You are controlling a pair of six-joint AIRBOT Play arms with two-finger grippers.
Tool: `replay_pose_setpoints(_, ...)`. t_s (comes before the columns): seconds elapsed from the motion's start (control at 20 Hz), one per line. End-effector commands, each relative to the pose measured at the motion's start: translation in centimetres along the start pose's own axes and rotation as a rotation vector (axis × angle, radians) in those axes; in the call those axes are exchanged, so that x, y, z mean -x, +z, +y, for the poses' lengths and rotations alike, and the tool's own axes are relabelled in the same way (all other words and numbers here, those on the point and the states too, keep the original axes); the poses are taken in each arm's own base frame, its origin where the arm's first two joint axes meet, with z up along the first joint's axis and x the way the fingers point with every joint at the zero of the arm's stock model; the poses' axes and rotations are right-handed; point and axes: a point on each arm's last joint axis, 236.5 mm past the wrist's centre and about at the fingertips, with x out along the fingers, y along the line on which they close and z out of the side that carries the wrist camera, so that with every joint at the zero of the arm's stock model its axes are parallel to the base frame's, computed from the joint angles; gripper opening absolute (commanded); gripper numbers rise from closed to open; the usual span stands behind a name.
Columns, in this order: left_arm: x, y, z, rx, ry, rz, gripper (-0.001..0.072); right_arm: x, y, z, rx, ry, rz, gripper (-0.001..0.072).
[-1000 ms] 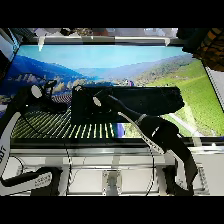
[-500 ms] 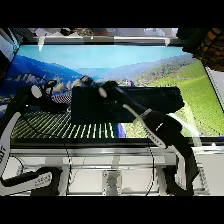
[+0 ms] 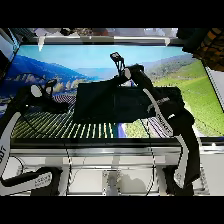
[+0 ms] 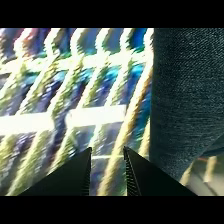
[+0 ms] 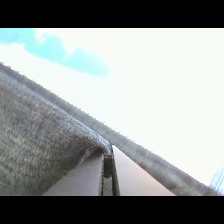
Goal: Fold the clothes and pants, and hang the long-sleeved shirts on hangers.
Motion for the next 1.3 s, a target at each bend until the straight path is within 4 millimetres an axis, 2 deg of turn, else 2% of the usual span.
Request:
replay_pose_setpoints(0.0,0.0,0.5,-1.1,0.026,-0.048,-0.022,0.0227,-1.0,1.7,0.3,-0.055,0.035,-0.087,0.0081)
replay_pose_setpoints(0.1,0.0,0.5,-1.2,0.025,-0.048,-0.021,0.0227,-2.1,0.9,1.5,-0.04,0.05,-0.066,0.0062)
replay_pose_setpoints(0.15,0.0,0.5,-1.2,0.024,-0.048,-0.021,0.0227,-2.5,0.6,2.1,-0.032,0.056,-0.057,0.0081)
replay_pose_setpoints(0.3,0.0,0.5,-1.2,0.024,-0.048,-0.021,0.0227,-2.8,0.2,3.6,-0.014,0.07,-0.047,0.0263)
replay_pose_setpoints(0.5,-0.1,1.0,-1.1,0.031,-0.044,-0.038,0.0227,-1.9,0.5,4.4,0.036,0.081,-0.029,0.0279)
replay_pose_setpoints(0.6,-0.9,1.5,-0.8,0.069,-0.04,-0.049,0.0228,-1.0,0.8,4.4,0.041,0.081,-0.022,0.0279)
replay_pose_setpoints(0.7,-2.4,1.6,-0.6,0.11,-0.05,-0.031,0.0247,0.3,1.0,3.6,0.064,0.053,-0.014,0.0279)
replay_pose_setpoints(0.75,-3.3,1.5,-0.7,0.124,-0.066,-0.017,0.0337,1.1,1.1,3.0,0.085,0.037,-0.006,0.028)
replay_pose_setpoints(0.8,-4.2,1.5,-1.1,0.134,-0.092,-0.003,0.0543,2.0,1.1,2.5,0.097,0.028,0.005,0.028)
replay_pose_setpoints(0.85,-5.0,1.6,-1.6,0.148,-0.131,0.003,0.0627,2.9,1.1,1.6,0.1,0.017,0.017,0.0279)
replay_pose_setpoints(1.0,-5.9,3.4,-3.6,0.183,-0.268,-0.051,0.0623,5.8,0.6,-1.1,0.076,-0.005,0.058,0.0278)
replay_pose_setpoints(1.15,-6.0,5.8,-2.8,0.26,-0.287,-0.14,0.0619,8.1,-0.5,-4.3,0.028,-0.028,0.109,0.0277)
replay_pose_setpoints(1.25,-6.9,5.7,-2.5,0.286,-0.292,-0.13,0.0619,9.2,-1.5,-6.3,-0.006,-0.042,0.145,0.0277)
